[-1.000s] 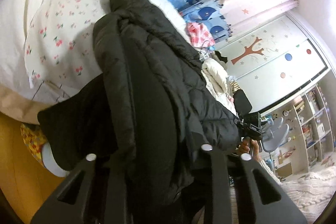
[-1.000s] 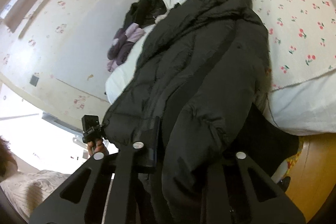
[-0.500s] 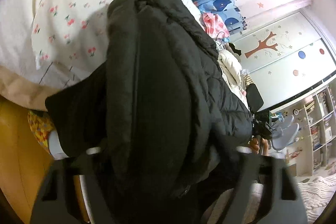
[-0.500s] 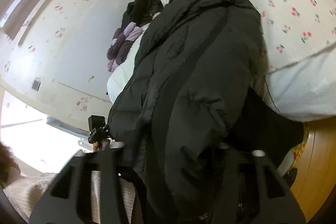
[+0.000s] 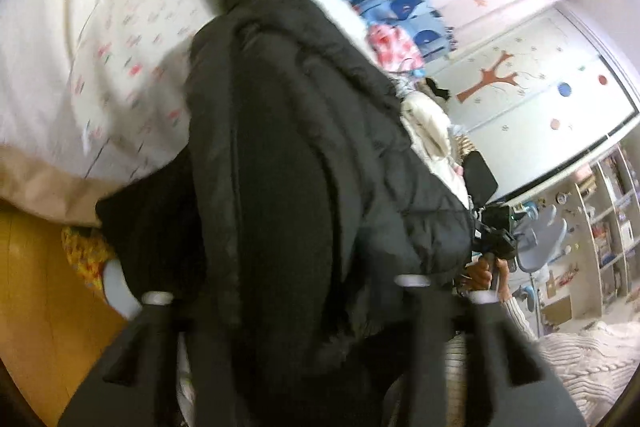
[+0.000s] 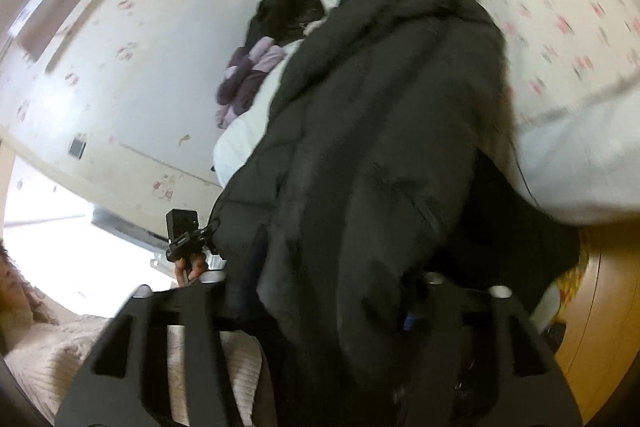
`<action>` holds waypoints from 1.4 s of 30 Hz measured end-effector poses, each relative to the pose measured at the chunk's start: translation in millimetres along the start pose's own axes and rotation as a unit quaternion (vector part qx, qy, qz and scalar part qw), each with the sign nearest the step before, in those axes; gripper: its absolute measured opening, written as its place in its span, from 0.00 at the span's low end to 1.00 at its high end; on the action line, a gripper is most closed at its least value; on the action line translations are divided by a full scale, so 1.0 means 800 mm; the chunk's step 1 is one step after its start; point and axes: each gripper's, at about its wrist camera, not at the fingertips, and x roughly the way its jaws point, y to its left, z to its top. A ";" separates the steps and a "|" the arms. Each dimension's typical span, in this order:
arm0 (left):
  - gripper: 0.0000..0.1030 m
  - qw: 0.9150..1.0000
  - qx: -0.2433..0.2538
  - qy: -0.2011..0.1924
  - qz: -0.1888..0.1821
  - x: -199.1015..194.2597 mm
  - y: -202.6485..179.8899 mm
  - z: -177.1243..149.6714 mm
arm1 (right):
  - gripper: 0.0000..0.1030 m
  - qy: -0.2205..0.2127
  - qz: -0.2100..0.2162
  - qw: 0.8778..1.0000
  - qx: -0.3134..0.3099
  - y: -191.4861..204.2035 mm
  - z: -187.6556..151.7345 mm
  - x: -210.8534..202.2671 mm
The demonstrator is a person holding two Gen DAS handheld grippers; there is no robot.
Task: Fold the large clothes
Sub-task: 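Roll the held hem end over the jacket strip with both tools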
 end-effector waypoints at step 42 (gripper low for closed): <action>0.40 0.998 0.040 0.043 0.000 0.034 -0.029 0.000 | 0.44 -0.017 0.068 0.998 -0.007 -0.009 -0.031 0.003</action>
